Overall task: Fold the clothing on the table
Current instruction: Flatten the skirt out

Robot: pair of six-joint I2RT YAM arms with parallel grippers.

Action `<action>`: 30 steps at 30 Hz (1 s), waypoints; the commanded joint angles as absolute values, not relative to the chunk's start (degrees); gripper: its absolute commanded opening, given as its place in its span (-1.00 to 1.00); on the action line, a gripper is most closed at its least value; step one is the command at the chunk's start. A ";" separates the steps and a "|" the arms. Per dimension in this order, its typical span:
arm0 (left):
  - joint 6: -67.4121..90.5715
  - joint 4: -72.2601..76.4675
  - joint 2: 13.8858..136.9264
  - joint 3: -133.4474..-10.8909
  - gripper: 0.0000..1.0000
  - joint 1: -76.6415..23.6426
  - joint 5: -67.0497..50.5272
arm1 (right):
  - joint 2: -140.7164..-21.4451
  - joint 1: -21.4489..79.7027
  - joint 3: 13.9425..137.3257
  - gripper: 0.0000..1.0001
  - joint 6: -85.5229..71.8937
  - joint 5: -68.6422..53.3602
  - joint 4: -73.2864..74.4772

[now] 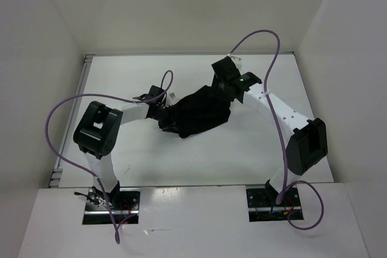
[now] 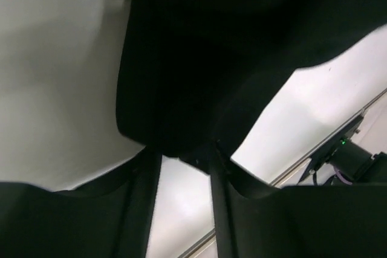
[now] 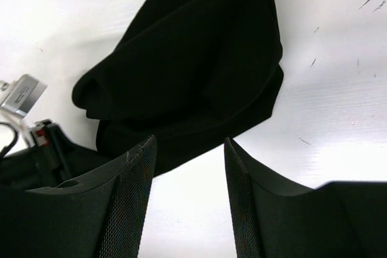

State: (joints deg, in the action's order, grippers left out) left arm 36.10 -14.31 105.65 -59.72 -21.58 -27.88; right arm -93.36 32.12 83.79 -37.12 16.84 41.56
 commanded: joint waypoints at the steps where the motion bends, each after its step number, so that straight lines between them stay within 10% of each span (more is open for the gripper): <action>1: 37.27 -11.69 109.86 -61.96 -0.33 -22.76 -27.16 | -90.18 31.99 82.79 0.09 -37.18 18.81 42.45; 7: 34.82 -12.39 110.58 -68.01 -1.00 -24.07 -29.51 | -88.33 31.99 82.27 0.09 -37.18 20.04 43.59; 16: 22.58 -26.98 88.70 -83.94 -1.00 -26.29 -47.72 | -84.21 27.51 78.76 0.11 -39.37 23.20 42.99; 30: 25.84 -29.09 98.25 -65.48 -1.00 -21.01 -12.41 | -85.69 26.81 73.40 0.09 -32.79 6.01 37.62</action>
